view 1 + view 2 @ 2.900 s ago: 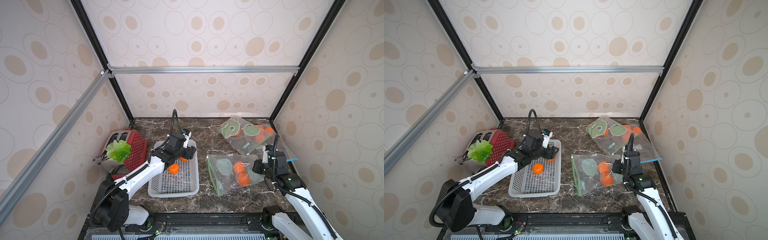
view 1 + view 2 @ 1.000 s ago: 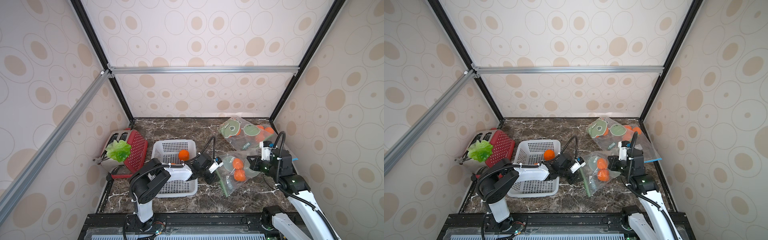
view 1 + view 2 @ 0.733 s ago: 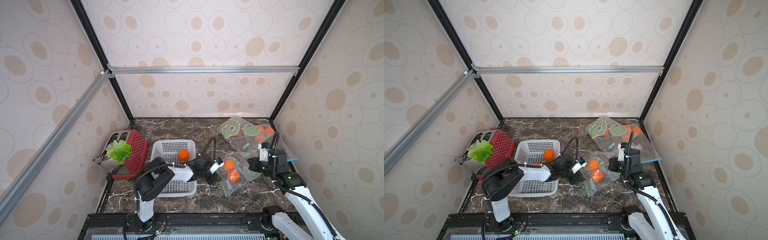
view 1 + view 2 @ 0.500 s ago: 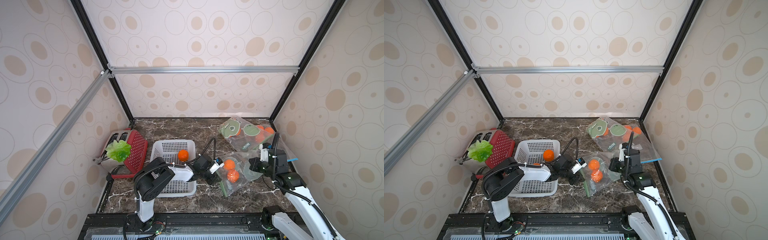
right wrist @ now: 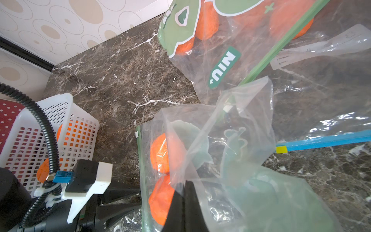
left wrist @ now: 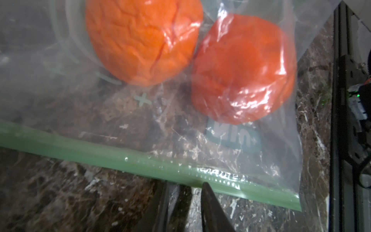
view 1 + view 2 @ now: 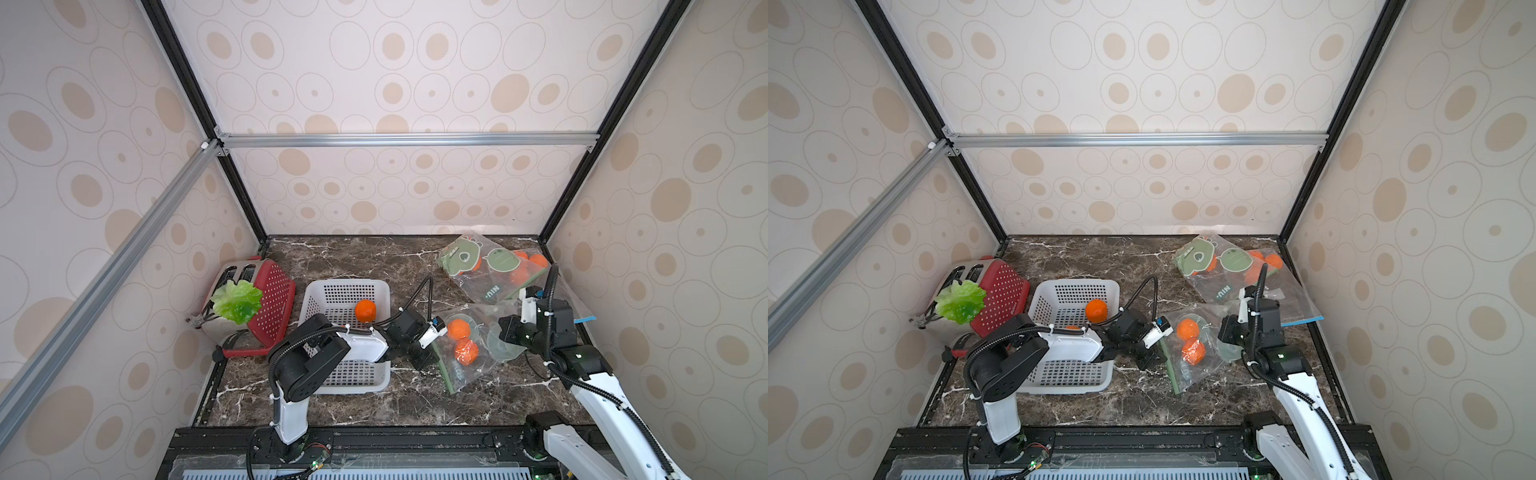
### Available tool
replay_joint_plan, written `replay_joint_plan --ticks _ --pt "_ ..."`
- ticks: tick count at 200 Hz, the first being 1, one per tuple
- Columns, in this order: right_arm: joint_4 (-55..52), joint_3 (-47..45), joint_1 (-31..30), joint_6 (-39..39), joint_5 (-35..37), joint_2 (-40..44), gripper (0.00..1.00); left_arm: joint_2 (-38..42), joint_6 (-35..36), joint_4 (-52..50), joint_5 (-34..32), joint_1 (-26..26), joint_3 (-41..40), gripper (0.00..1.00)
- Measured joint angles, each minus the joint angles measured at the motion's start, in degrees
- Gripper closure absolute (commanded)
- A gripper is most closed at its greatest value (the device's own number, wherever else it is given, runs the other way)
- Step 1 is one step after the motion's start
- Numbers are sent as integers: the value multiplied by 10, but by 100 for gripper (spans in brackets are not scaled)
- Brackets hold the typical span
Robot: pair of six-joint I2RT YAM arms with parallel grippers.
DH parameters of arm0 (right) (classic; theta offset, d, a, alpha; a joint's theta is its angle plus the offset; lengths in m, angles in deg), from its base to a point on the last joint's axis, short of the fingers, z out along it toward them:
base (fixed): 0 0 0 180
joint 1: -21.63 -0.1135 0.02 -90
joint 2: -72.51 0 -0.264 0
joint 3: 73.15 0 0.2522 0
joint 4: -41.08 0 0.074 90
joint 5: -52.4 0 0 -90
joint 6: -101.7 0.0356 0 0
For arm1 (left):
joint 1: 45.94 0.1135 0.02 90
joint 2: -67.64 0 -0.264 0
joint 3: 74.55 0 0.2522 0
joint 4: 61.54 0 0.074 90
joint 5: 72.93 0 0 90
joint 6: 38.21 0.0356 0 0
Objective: Open the zip-top bag and take out the orange
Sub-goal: Pick up the orange from the zipper food storage bag.
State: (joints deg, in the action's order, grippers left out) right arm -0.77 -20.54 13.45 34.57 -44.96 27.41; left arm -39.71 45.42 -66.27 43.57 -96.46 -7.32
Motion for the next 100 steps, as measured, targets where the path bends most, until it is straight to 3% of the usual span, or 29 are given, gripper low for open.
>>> replay_joint_plan --ticks 45,100 --pt "-2 0 0 0 2 2 100 3 22 -10 -32 -2 0 91" --pt "-2 0 0 0 3 3 100 3 35 -12 -54 -13 3 93"
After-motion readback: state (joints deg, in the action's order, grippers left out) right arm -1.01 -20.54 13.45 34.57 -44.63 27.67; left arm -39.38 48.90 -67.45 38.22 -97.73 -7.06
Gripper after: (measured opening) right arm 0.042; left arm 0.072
